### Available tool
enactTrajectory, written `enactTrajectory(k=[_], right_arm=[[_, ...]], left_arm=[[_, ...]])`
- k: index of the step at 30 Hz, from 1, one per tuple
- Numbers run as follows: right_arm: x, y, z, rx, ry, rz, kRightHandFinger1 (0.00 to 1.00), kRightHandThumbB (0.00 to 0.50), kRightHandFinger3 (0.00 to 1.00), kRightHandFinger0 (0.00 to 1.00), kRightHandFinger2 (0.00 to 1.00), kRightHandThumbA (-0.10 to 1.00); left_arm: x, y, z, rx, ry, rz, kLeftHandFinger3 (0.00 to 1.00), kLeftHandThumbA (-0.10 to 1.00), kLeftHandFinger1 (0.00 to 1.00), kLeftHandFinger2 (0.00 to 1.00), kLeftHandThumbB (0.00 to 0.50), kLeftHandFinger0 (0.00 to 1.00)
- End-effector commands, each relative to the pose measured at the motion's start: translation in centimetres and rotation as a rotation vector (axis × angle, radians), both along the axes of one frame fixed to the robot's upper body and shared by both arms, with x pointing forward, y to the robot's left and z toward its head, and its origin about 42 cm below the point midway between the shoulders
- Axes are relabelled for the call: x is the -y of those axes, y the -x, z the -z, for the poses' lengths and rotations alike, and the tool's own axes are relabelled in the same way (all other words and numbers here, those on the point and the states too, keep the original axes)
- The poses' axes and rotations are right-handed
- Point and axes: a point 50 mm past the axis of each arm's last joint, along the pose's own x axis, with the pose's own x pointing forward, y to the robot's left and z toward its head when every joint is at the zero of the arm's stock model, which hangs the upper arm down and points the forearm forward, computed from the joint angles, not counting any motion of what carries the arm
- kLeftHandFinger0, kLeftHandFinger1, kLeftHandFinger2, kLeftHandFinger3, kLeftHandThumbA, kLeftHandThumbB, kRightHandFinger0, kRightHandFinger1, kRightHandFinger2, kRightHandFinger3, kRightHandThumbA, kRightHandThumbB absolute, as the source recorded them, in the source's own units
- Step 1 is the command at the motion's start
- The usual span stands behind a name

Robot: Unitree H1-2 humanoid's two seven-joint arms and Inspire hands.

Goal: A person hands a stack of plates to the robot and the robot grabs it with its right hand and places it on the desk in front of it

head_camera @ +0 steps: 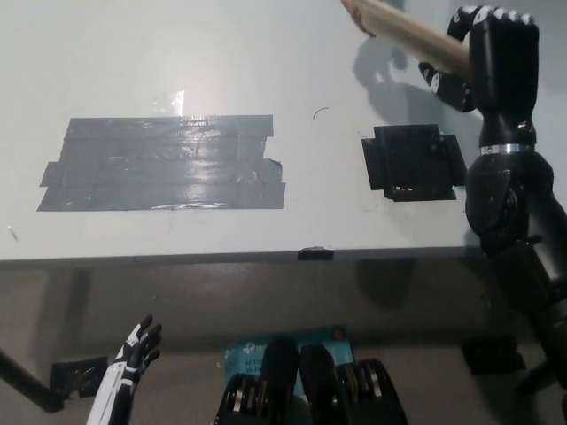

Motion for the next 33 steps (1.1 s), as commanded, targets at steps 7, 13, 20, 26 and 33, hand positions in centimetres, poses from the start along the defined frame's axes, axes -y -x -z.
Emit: enactTrajectory(k=[7, 13, 20, 26, 33], right_arm=[[1.2, 4.4, -7.2, 0.301, 0.018, -0.052, 0.00, 0.000, 0.00, 0.00, 0.00, 0.92], [1.7, 4.9, -7.2, 0.279, 0.053, -0.057, 0.00, 0.000, 0.00, 0.00, 0.00, 0.86], [1.8, 3.1, -1.3, 0.137, 0.178, -0.071, 0.00, 0.003, 0.05, 0.00, 0.04, 0.81], [2.3, 0.6, 3.9, 0.003, 0.306, -0.007, 0.00, 0.014, 0.02, 0.00, 0.00, 0.76], [2.8, -1.5, 6.7, -0.065, 0.399, 0.042, 0.00, 0.014, 0.00, 0.00, 0.00, 0.73]], left_arm=[[-0.4, 1.8, 0.1, -0.003, -0.012, 0.009, 1.00, 1.00, 1.00, 1.00, 0.215, 1.00], [-0.4, 1.8, 0.3, -0.006, -0.007, 0.003, 1.00, 1.00, 1.00, 1.00, 0.230, 1.00], [-0.4, 1.5, 0.2, -0.006, -0.014, 0.012, 1.00, 1.00, 1.00, 1.00, 0.228, 1.00], [-0.3, 1.2, -0.1, 0.001, -0.013, 0.015, 1.00, 1.00, 1.00, 1.00, 0.204, 1.00], [-0.2, 0.9, -0.3, 0.003, -0.015, 0.014, 1.00, 1.00, 1.00, 1.00, 0.214, 1.00]])
